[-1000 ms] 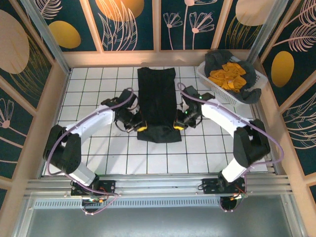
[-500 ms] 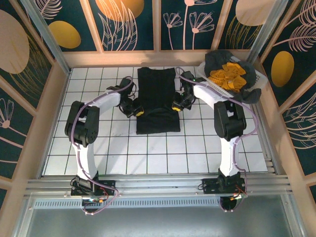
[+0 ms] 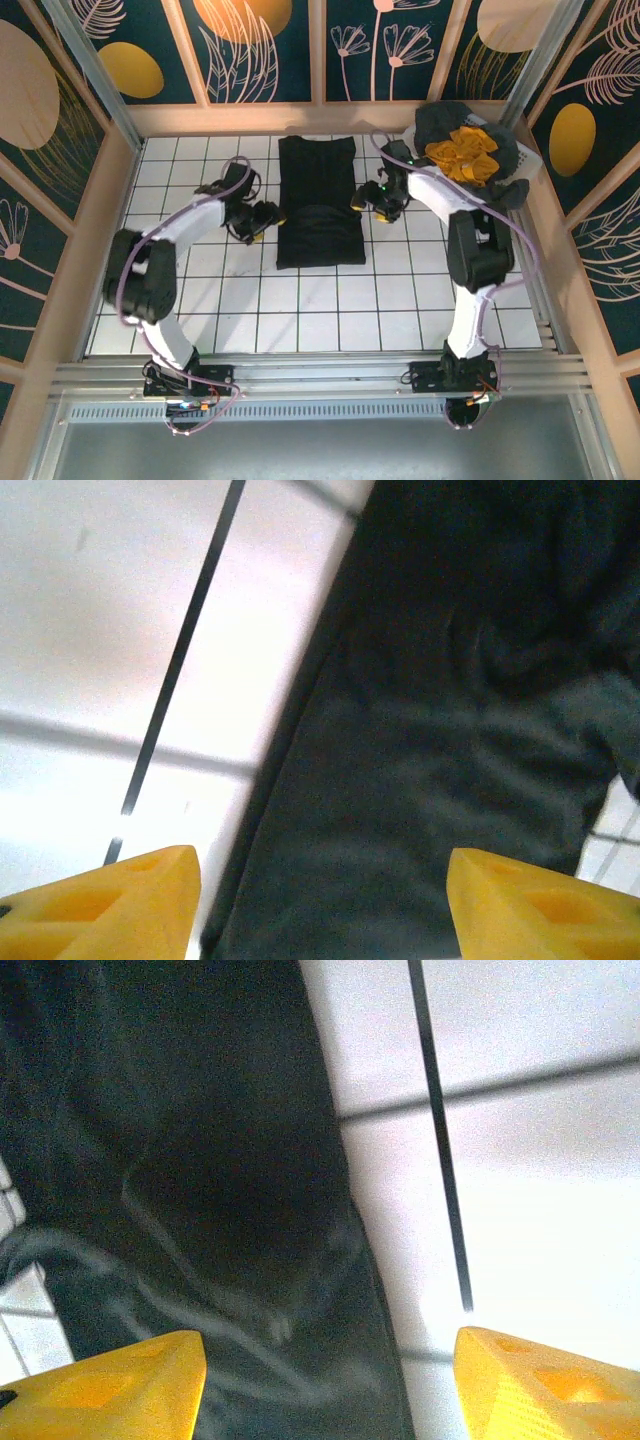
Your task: Fold and stack the t-shirts
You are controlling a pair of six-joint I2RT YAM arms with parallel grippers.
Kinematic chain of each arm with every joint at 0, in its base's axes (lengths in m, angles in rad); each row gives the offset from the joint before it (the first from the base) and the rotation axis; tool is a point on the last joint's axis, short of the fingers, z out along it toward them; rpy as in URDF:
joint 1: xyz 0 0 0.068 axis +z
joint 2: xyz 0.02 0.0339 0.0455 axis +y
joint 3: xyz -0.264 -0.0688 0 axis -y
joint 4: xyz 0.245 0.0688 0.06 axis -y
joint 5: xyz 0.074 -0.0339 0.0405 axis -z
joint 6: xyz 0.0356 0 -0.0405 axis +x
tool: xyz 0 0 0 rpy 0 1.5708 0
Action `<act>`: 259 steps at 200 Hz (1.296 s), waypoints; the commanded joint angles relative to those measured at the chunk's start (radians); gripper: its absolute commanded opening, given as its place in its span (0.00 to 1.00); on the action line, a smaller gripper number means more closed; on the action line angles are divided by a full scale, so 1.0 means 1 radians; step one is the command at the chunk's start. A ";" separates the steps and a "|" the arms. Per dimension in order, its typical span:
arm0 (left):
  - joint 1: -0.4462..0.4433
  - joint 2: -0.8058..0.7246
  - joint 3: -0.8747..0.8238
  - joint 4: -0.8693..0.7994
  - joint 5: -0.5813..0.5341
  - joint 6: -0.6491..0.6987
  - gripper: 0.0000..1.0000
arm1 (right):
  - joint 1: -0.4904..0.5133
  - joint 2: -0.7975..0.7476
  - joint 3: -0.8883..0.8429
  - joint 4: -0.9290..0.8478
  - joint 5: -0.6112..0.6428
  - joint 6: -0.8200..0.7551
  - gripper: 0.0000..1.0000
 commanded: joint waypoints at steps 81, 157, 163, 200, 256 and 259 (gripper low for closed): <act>-0.091 -0.020 -0.274 0.256 0.137 -0.277 0.58 | 0.108 -0.190 -0.454 0.206 -0.139 0.216 0.67; -0.088 0.057 -0.241 0.271 0.094 -0.261 0.11 | 0.096 -0.085 -0.398 0.281 -0.103 0.280 0.27; -0.085 0.057 -0.231 0.270 0.085 -0.261 0.05 | 0.092 -0.085 -0.382 0.278 -0.090 0.278 0.18; -0.046 0.017 -0.088 0.191 0.028 -0.239 0.00 | 0.055 -0.084 -0.185 0.182 -0.032 0.230 0.00; 0.016 -0.053 0.229 0.063 0.037 -0.209 0.00 | -0.016 -0.079 0.128 0.046 -0.073 0.203 0.00; 0.016 -0.053 0.224 0.062 0.048 -0.212 0.00 | -0.016 -0.080 0.128 0.045 -0.082 0.203 0.00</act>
